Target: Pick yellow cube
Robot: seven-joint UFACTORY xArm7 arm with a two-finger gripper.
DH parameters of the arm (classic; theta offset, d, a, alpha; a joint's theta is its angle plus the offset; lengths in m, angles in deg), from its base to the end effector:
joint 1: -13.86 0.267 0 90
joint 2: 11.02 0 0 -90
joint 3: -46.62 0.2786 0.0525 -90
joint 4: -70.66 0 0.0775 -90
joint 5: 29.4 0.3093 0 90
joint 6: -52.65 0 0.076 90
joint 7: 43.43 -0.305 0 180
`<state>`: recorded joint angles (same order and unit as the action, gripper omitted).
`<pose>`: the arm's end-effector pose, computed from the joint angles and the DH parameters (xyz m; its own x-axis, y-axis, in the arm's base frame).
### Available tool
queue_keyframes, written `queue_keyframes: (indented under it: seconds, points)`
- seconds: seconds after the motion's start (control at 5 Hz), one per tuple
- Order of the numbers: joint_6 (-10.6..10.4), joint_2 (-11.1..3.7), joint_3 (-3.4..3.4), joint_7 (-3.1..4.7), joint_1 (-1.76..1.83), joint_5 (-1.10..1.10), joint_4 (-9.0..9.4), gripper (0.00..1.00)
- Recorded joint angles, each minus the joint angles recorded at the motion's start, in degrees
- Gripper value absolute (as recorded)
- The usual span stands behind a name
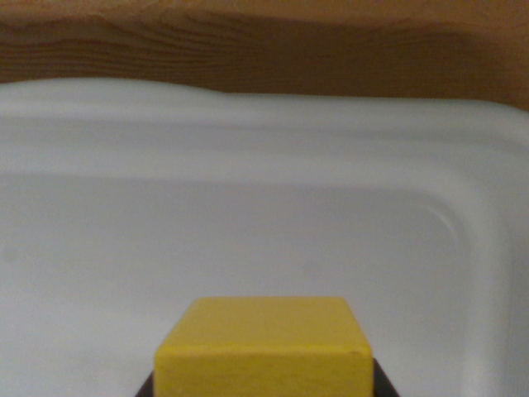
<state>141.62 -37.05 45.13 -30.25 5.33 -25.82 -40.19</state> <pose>0.5335 -0.0739 0.2343 0.9967 0.0558 -0.0588 0.0519 -0.9965 -0.0659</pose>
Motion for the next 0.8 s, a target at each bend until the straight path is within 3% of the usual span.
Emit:
queue_keyframes:
  seconds: [0.2,0.4,0.6,0.8]
  points:
    - [0.00,0.00,0.00,0.00,0.00,0.00,0.00,1.00]
    - [1.95,0.44,-0.02,-0.11,-0.01,-0.05,-1.52,1.00]
    - [1.95,0.44,-0.02,-0.11,-0.01,-0.05,-1.52,1.00]
    - [3.71,0.83,-0.03,-0.20,-0.02,-0.09,-2.88,1.00]
